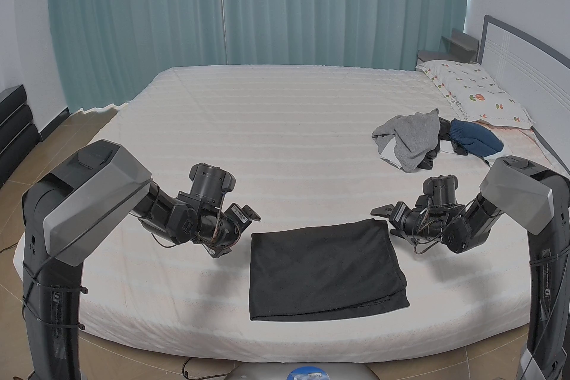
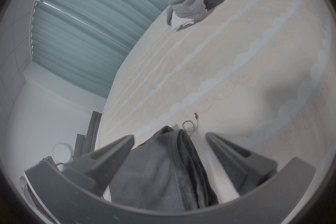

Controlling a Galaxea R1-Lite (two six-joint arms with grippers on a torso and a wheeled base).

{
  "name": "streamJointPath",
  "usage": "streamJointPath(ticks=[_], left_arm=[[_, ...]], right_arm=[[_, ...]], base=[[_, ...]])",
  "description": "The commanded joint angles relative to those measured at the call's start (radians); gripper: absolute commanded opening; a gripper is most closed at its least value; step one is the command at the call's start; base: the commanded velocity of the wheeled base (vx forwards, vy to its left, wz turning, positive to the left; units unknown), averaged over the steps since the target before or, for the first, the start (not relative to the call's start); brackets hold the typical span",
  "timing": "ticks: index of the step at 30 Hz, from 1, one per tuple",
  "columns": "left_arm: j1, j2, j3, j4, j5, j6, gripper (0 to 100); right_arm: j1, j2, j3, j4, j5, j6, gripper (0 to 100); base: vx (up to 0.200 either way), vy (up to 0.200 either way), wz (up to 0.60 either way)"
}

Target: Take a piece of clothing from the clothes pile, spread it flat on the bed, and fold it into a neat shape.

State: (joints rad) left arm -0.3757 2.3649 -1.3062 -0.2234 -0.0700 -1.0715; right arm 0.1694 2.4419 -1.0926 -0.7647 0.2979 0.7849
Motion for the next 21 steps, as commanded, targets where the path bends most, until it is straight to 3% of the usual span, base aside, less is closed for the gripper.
streamJointPath(ticks=[1,8,14,21], left_arm=[[0.003,-0.012,0.024,-0.001,-0.013,-0.004,100],[0.008,-0.047,0.096,-0.022,-0.030,0.030,100],[-0.002,-0.061,0.156,-0.096,-0.033,0.041,100],[-0.012,-0.059,0.171,-0.097,-0.033,0.085,100]], right_arm=[[-0.008,-0.104,0.115,-0.004,0.007,0.010,100],[-0.048,-0.188,0.313,-0.093,0.021,0.025,100],[-0.064,-0.287,0.589,-0.326,0.014,0.105,100],[-0.071,-0.281,0.680,-0.467,0.024,0.260,100]], base=[[0.000,0.000,0.00],[0.000,0.000,0.00],[0.000,0.000,0.00],[-0.171,0.000,0.00]])
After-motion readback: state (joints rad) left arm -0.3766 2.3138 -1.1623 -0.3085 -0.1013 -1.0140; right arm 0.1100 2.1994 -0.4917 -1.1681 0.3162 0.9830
